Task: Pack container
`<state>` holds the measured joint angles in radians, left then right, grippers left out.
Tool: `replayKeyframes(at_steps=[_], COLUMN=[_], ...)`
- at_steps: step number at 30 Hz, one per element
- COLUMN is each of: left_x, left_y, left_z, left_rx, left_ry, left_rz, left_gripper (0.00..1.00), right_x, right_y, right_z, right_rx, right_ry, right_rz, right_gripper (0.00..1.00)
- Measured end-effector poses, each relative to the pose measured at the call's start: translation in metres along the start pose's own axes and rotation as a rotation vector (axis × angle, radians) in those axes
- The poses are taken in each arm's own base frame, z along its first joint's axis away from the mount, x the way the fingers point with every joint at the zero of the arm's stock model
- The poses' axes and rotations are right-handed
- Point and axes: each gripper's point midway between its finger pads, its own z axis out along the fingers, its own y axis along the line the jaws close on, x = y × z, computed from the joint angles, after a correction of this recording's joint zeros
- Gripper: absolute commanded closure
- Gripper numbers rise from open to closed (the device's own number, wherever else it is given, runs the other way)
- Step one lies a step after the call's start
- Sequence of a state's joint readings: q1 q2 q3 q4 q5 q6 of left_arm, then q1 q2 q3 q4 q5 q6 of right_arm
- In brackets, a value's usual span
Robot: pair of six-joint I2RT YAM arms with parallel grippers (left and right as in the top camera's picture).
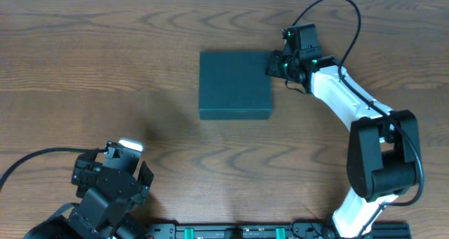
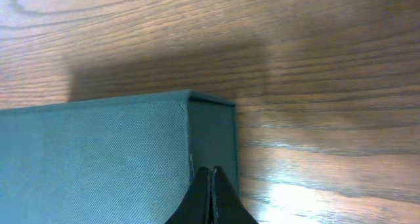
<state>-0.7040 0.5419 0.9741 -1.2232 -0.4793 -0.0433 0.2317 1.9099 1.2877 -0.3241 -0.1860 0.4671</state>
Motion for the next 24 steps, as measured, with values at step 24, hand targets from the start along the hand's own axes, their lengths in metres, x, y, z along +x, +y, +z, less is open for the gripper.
replayKeyframes(at_steps=[24], left_x=[0.000], left_y=[0.000], left_z=[0.000], left_rx=[0.000], left_ry=[0.000], left_rz=[0.000], left_gripper=[0.05], right_x=[-0.001], right_y=[-0.017], right_z=[-0.026], right_rx=[0.174], right_ry=[-0.028], right_rz=[-0.047], right_gripper=[0.99])
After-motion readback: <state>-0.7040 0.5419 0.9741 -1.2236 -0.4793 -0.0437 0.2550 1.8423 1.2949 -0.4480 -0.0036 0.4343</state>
